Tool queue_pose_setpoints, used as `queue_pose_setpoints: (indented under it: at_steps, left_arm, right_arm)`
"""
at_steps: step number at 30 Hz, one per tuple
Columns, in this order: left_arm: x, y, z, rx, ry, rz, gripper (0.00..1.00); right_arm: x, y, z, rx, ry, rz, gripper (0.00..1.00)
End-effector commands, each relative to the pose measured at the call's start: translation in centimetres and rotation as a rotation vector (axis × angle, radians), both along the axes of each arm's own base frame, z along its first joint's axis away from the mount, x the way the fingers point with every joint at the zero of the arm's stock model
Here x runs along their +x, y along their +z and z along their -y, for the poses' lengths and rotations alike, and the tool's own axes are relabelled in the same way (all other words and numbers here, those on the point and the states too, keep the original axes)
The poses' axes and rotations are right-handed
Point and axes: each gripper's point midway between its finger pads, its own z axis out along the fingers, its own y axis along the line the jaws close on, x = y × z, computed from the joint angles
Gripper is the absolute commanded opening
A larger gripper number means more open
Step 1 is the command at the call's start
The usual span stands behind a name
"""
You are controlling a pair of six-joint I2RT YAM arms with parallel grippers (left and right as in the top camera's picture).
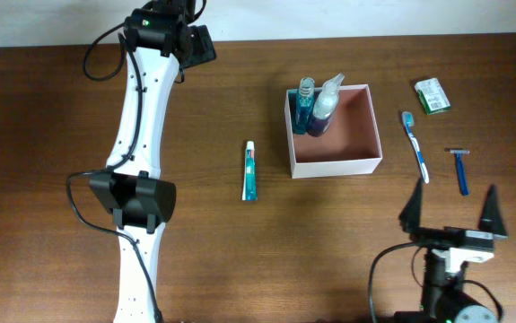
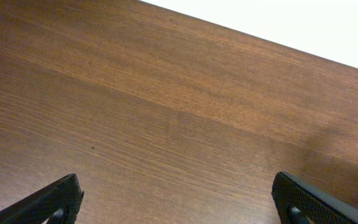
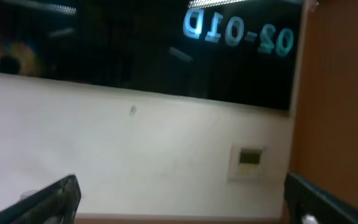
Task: Pack container
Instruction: 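Retract the left arm up and away from the box, then move the right gripper over the green soap box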
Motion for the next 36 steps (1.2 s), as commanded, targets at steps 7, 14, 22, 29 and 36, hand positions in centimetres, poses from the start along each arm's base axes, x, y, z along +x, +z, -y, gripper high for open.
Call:
queue_pose_setpoints:
  at_steps: [7,14,22,29,36]
  left_arm:
    - [0.0,0.7,0.0,-0.016,0.008,0.015,0.99]
    - [-0.7,0.2,-0.1,-0.009,0.008,-0.018,0.99]
    - [-1.1,0.1,-0.2,-0.005,0.008,-0.033,0.99]
    - [-1.2,0.0,-0.2,-0.004,0.008,-0.039,1.00]
    - [-1.5,-0.2,-0.3,0.000,0.009,-0.054,0.99]
  right_arm:
    - [4.7,7.7,2.8,-0.101,-0.197,-0.419,0.99]
    - [12.2,5.7,2.7,-0.128,-0.105,-1.004,0.99]
    - [16.9,3.9,2.9,-0.123,-0.039,-1.426,0.99]
    - [20.0,-0.1,3.9,-0.031,0.027,-1.555,0.99]
    - [21.4,-0.5,4.3,-0.029,0.019,-1.528,0.99]
